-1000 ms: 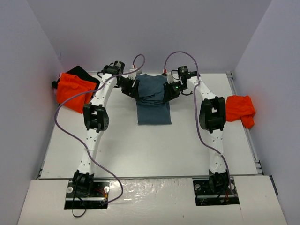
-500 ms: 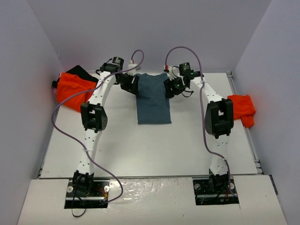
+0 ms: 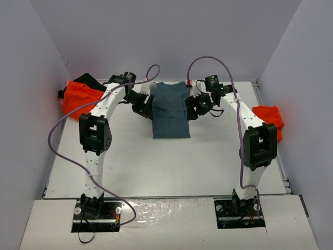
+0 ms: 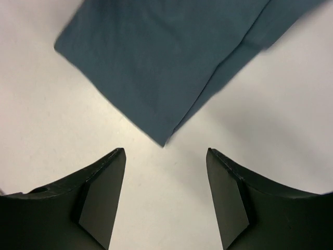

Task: Fold and stack the t-shirts
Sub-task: Grab one side of the 2/3 rectangular tshirt with both arms

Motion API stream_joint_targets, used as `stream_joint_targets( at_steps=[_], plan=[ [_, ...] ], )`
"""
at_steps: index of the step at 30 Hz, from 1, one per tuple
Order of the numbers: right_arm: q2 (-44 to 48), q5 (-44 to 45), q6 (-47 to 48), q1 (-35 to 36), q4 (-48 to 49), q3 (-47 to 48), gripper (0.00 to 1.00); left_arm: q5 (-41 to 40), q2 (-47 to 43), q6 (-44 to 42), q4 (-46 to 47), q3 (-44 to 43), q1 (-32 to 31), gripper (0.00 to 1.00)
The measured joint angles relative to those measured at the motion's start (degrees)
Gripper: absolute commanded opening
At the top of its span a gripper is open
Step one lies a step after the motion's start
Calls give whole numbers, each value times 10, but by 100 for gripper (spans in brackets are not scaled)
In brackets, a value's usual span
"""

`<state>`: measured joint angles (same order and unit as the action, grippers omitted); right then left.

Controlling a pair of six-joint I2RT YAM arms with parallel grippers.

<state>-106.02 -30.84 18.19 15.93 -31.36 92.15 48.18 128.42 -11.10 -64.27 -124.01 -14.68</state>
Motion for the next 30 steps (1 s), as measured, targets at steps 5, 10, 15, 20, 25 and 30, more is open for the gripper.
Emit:
stream_joint_targets(
  at_steps=[5,10,15,20,25,30],
  plan=[
    [-29,-47,-2,-11,-18,-53,49,14,10,12,12,124,-5,42],
    [-76,-82,-1,-17,-19,-78,48,22,41,20,22,134,-18,41],
    [-110,-112,1,-21,-18,-93,48,30,59,22,25,130,-34,41],
    [-131,-143,2,-28,-15,-105,49,40,85,26,21,117,-46,41],
    [-138,-174,3,-41,-14,-108,48,47,94,28,18,104,-49,41],
    [-151,-206,3,-51,-14,-106,48,55,97,28,16,102,-49,41]
  ],
)
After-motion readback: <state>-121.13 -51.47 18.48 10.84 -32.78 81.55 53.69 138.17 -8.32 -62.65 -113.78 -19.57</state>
